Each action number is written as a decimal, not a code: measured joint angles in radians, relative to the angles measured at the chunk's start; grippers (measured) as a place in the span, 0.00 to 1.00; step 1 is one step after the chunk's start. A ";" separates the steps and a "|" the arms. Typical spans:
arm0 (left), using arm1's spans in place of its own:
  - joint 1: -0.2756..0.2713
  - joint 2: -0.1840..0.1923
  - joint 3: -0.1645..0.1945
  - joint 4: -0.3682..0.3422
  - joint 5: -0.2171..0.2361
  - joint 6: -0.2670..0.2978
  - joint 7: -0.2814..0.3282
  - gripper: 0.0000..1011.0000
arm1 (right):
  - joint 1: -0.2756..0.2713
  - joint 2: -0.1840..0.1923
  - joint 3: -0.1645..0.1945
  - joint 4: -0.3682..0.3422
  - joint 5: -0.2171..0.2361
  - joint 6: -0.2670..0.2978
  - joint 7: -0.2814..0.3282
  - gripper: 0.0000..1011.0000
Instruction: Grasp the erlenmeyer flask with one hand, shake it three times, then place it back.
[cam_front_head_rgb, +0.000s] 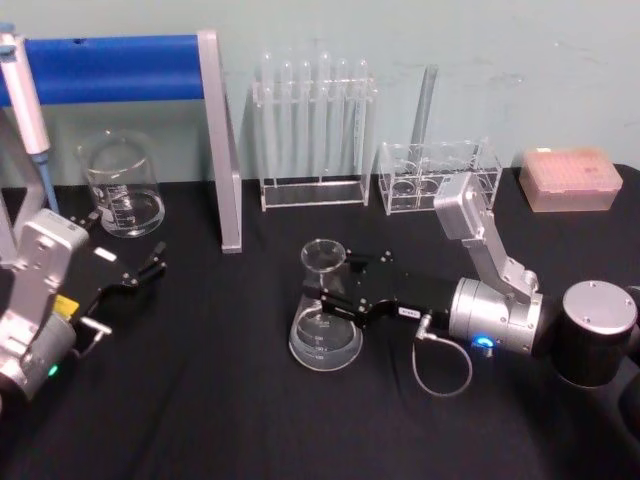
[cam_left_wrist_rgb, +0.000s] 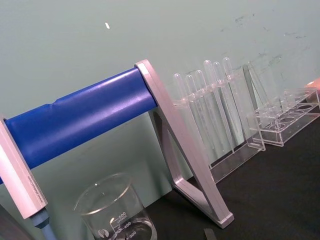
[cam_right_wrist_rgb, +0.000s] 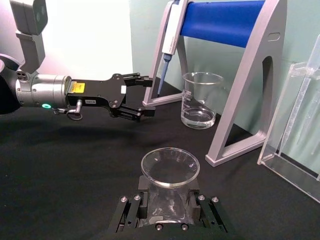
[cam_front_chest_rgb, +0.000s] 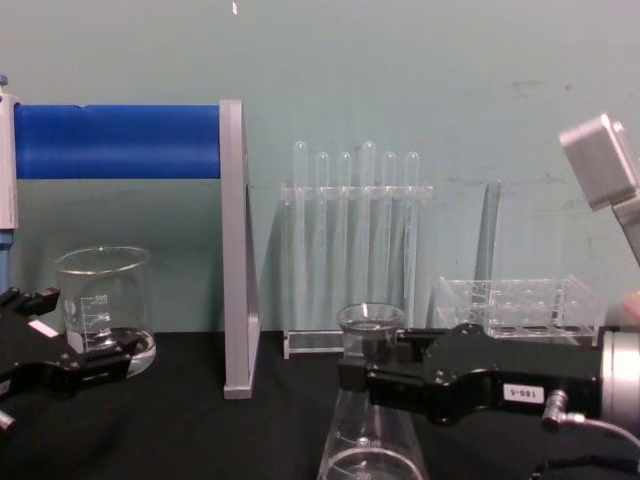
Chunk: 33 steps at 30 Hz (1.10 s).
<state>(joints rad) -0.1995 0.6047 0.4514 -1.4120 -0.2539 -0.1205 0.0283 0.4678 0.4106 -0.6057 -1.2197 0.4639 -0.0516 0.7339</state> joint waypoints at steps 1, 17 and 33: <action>0.000 0.000 0.000 0.000 0.000 0.000 0.000 0.99 | 0.000 0.000 0.000 0.001 0.000 0.001 0.000 0.44; 0.000 0.000 0.000 0.000 0.000 0.000 0.000 0.99 | 0.002 -0.001 0.000 0.004 0.002 0.012 -0.003 0.44; 0.000 0.000 0.000 0.000 0.000 0.000 0.000 0.99 | 0.002 0.000 0.000 0.003 0.002 0.012 -0.004 0.44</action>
<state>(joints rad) -0.1996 0.6047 0.4514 -1.4120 -0.2539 -0.1205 0.0283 0.4694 0.4104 -0.6057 -1.2167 0.4656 -0.0397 0.7295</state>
